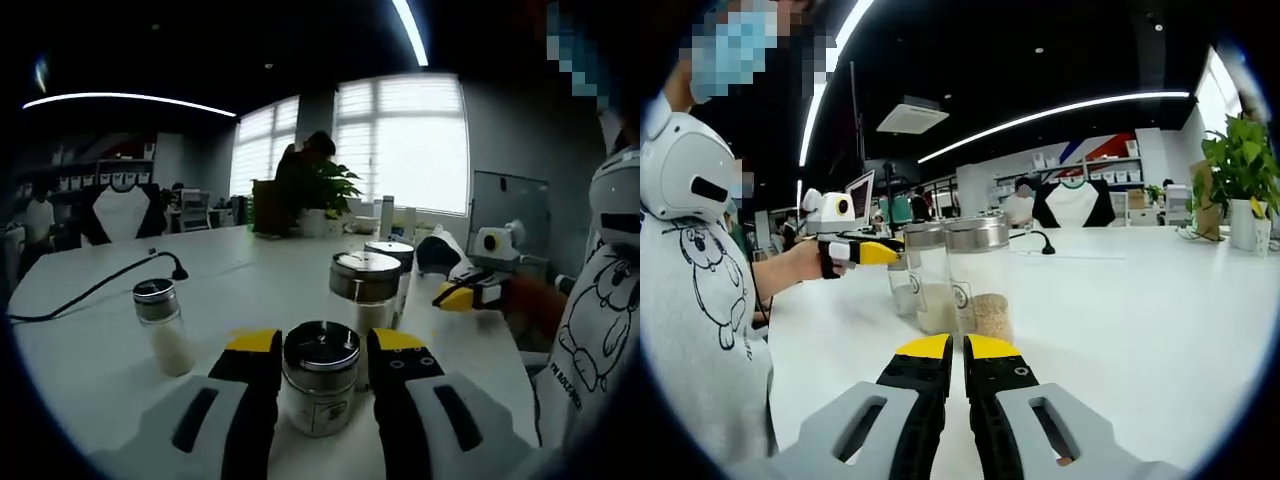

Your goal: Rotate the seasoning bottle until the label or dispensing opening points toward the visible target arrow and the bottle remains upright within the marked orientation range

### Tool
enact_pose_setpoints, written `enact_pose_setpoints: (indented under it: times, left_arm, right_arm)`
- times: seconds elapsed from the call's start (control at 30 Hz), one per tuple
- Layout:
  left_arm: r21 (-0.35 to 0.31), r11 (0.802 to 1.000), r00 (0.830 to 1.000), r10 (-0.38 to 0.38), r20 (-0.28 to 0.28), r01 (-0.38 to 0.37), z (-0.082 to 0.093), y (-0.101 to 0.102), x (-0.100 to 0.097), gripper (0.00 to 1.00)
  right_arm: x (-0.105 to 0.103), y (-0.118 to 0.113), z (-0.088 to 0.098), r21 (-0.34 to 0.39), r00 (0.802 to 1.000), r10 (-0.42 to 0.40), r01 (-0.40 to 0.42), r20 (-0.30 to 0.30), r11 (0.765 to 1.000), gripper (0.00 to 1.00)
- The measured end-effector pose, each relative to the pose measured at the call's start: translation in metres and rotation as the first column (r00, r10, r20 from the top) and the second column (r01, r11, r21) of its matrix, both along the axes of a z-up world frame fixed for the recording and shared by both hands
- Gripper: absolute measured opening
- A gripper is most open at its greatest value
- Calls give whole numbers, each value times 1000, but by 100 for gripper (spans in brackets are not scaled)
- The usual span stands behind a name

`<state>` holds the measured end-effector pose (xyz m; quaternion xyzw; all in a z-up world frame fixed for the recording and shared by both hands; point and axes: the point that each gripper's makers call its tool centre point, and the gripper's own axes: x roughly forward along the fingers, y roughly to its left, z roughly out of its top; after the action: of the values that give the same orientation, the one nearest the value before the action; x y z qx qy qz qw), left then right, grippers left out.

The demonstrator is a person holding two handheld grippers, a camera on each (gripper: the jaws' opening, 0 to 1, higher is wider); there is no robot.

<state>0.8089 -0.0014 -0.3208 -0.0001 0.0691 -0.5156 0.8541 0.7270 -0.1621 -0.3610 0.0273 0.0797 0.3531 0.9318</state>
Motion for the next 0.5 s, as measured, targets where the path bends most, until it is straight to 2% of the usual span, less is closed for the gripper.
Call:
enact_pose_setpoints:
  times: [0.1, 0.2, 0.27, 0.3, 0.43, 0.5]
  left_arm:
    - [-12, 998, 998, -59, 28, 60, 5, 1, -2, 44]
    - [-15, 995, 995, -96, -1, 96, 2, 5, -2, 42]
    - [-21, 994, 994, -110, -8, 110, 3, 7, 0, 37]
    - [-23, 989, 989, -148, -1, 148, 5, 6, -2, 38]
    - [23, 990, 991, -137, 2, 137, -2, 9, 8, 41]
    - [16, 990, 990, -141, -2, 141, -3, 10, 12, 45]
  right_arm:
    - [0, 2, -1, -4, 1000, 5, -5, -1, 1000, 2]
    - [-1, 4, 0, -4, 1000, 10, -10, 0, 1000, 2]
    - [-1, 5, 0, -6, 1000, 13, -13, 0, 1000, 2]
    - [-1, 5, 0, -7, 1000, 15, -15, 0, 1000, 2]
    - [-2, 5, -1, -10, 1000, 15, -15, -3, 1000, 2]
    - [-2, 5, 0, -11, 1000, 14, -14, -3, 1000, 2]
